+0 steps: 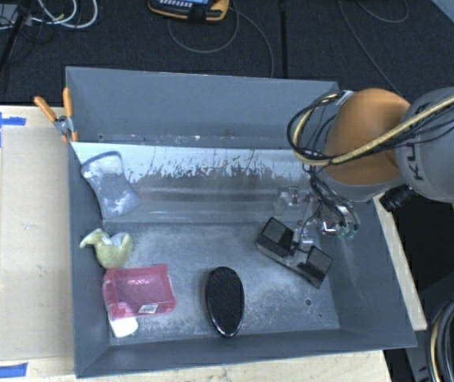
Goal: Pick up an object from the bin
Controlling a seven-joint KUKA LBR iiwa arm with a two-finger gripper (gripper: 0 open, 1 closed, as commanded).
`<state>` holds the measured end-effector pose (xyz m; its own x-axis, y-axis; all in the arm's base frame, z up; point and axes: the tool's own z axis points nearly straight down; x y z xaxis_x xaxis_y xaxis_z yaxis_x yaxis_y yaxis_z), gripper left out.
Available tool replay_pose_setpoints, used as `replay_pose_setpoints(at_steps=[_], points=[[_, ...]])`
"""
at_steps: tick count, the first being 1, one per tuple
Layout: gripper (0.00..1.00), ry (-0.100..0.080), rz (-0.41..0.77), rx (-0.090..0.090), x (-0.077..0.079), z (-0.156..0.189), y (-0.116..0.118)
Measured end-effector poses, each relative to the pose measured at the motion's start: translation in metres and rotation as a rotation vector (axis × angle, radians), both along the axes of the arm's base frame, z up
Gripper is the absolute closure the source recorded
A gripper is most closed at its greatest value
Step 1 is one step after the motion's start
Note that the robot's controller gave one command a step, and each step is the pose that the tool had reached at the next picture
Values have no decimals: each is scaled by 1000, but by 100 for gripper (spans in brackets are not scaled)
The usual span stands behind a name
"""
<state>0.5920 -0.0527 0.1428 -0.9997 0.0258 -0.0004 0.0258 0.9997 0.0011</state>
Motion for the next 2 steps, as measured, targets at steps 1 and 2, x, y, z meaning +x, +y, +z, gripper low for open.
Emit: replay_pose_setpoints(at_steps=[1,2], points=[[0,5,-294,0,-2,-20,-30],[0,7,-417,1,-1,-30,-39]])
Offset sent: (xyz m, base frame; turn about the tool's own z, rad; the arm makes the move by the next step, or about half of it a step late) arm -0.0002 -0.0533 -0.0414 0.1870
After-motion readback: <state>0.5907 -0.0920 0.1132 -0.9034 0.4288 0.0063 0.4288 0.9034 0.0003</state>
